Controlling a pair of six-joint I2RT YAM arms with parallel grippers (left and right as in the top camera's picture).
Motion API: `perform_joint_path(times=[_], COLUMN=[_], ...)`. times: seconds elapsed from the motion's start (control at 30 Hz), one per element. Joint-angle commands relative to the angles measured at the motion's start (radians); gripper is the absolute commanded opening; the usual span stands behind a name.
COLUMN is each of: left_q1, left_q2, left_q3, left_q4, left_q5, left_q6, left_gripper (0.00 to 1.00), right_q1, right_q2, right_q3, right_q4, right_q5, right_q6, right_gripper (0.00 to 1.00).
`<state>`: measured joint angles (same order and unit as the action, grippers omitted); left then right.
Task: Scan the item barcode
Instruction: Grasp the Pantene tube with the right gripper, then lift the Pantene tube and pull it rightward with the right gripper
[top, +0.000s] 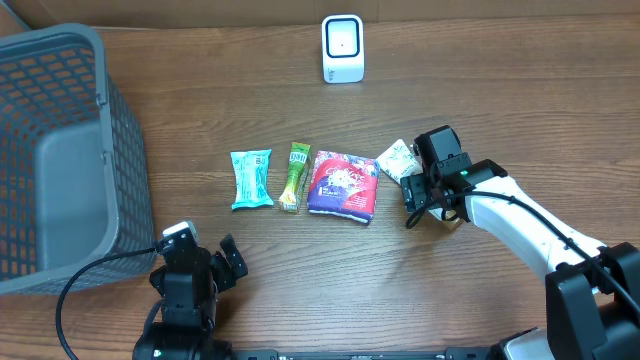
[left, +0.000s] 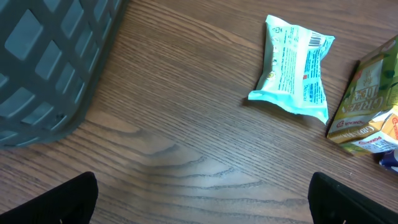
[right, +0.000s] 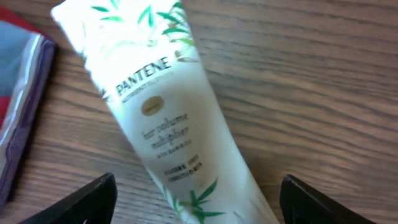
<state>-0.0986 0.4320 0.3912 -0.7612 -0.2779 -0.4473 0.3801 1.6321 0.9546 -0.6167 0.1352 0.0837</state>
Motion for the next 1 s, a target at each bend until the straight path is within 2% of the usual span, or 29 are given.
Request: perform_joint_path(times=[0.0, 0.17, 0.23, 0.4, 0.57, 0.8, 0.87, 0.97], left_q1=[-0.002, -0.002, -0.002, -0.002, -0.002, -0.002, -0.002, -0.002], left_q2=[-0.009, -0.009, -0.009, -0.009, -0.009, -0.009, -0.009, -0.009], left_q3=[-0.005, -0.005, -0.005, -0.005, -0.005, -0.005, -0.005, -0.005], left_q4=[0.006, 0.006, 0.006, 0.006, 0.006, 0.006, 0.006, 0.006], left_q5=[-0.017, -0.017, -0.017, -0.017, -0.017, -0.017, -0.017, -0.017], left_q6=[-0.021, -0.021, -0.021, -0.021, -0.021, -0.021, -0.021, -0.021], left_gripper=[0.99, 1.00, 0.99, 1.00, 0.99, 1.00, 1.00, 1.00], right_q1=[-0.002, -0.002, -0.002, -0.002, -0.002, -0.024, -0.051, -0.098], right_q2=[0.019, 0.060, 0.061, 0.061, 0.056, 0.042, 0.042, 0.042], right_q3=[-0.002, -0.006, -0.006, -0.005, 0.040, 0.135, 0.148, 0.152], right_q4=[0.003, 0.002, 0.000, -0.004, -0.076, -0.181, -0.201, -0.222], right_q5=[-0.045, -0.053, -0.053, -0.053, -0.124, -0.292, -0.320, -0.303], right_q6=[-0.040, -0.039, -0.024, 0.092, 0.103, 0.099, 0.100, 0.100], right_gripper=[0.82, 0.80, 0.74, 0.47, 0.19, 0.09, 0.04, 0.04])
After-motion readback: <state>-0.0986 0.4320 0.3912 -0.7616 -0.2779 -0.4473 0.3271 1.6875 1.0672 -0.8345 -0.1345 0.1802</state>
